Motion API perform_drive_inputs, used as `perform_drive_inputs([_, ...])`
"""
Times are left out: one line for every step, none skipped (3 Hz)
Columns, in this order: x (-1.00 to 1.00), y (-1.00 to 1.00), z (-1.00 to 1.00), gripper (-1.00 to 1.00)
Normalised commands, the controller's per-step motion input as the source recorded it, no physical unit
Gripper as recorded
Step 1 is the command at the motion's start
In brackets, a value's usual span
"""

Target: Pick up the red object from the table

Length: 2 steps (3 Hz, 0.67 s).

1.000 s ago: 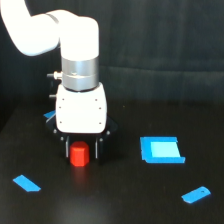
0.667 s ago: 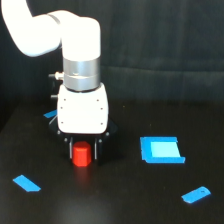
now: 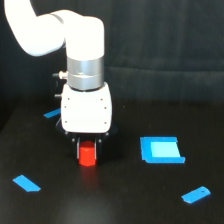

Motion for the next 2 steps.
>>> perform_drive_inputs([0.03,0.03,0.93,-1.0])
perform_drive_inputs([0.0,0.03,1.0,-0.93])
